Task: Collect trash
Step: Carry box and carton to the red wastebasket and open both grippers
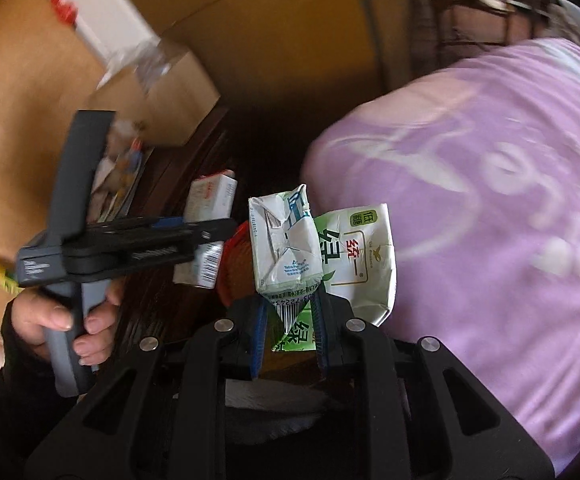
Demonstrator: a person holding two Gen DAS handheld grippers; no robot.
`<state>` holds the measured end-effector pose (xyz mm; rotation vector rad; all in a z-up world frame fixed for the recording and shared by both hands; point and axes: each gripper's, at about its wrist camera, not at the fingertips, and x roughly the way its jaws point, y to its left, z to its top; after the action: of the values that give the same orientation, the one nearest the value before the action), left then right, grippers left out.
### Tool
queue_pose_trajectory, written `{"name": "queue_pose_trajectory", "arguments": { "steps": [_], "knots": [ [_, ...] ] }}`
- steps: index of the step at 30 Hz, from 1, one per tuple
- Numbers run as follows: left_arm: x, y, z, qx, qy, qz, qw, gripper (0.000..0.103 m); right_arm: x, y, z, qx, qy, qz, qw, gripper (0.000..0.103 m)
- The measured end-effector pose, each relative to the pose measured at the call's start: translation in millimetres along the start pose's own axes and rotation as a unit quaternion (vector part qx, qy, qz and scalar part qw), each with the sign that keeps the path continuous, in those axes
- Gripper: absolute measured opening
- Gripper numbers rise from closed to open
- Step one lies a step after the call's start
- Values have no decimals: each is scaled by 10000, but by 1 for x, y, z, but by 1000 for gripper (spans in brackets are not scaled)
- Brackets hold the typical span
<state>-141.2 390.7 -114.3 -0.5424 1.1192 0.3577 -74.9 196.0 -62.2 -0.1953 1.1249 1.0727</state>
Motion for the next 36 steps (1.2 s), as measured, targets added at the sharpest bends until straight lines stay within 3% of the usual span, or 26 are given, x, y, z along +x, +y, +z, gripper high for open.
{"name": "queue_pose_trajectory", "arguments": {
  "steps": [5,11,19,27,30,36],
  "knots": [
    [37,42,-9,-398,376,111,9984,48,52,26,22,-339,578,175,9976,21],
    [71,84,-13,-842,740,139,9936,48,108,39,39,-300,1131,371,9924,21],
    [106,105,-24,-1106,1058,38,9882,48,173,48,43,-73,1672,414,9850,22],
    [118,113,-25,-1198,1142,15,9862,48,178,42,42,31,1662,605,9842,28],
    [117,117,-23,-1252,1108,44,9859,61,174,39,44,112,1611,607,9850,31],
    [111,118,-23,-1349,1073,38,9850,66,150,33,48,132,1341,565,9893,32]
  ]
}}
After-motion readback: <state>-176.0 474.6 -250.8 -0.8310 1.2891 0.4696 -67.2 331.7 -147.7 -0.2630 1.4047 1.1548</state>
